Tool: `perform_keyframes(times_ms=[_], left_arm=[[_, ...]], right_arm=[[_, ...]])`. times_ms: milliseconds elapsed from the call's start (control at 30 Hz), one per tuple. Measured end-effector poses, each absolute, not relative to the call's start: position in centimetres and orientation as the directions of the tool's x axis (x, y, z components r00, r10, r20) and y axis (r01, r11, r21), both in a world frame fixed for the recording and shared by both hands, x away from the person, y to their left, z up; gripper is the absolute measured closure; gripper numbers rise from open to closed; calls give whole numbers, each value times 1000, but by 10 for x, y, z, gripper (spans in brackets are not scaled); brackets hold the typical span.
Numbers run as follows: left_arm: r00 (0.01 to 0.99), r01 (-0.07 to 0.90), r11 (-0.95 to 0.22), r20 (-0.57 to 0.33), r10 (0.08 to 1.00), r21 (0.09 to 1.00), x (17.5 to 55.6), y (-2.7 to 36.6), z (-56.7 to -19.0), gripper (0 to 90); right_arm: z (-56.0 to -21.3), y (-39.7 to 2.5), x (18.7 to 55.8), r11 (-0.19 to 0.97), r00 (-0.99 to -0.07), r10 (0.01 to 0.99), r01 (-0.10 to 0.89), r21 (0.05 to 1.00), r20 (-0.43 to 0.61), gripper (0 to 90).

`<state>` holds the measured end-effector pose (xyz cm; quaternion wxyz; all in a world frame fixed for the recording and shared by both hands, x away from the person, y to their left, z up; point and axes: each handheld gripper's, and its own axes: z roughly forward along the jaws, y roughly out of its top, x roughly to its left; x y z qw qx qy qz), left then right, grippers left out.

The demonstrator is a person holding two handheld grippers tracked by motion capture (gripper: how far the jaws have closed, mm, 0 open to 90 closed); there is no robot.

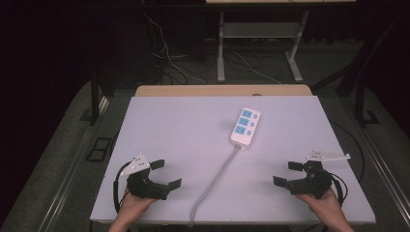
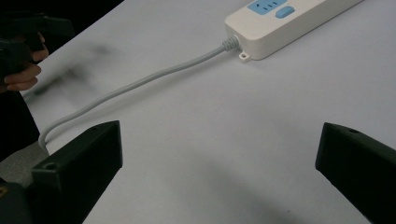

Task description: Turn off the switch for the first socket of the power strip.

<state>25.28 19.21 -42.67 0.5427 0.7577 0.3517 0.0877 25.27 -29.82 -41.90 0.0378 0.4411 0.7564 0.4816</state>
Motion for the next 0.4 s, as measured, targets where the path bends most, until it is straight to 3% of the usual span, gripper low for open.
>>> perform_keyframes(times_ms=[400], left_arm=[[742,448,-173,-257,619,877,253,191,-427,0]], right_arm=[[-432,-299,241,158,-608,715,623,766,346,5]])
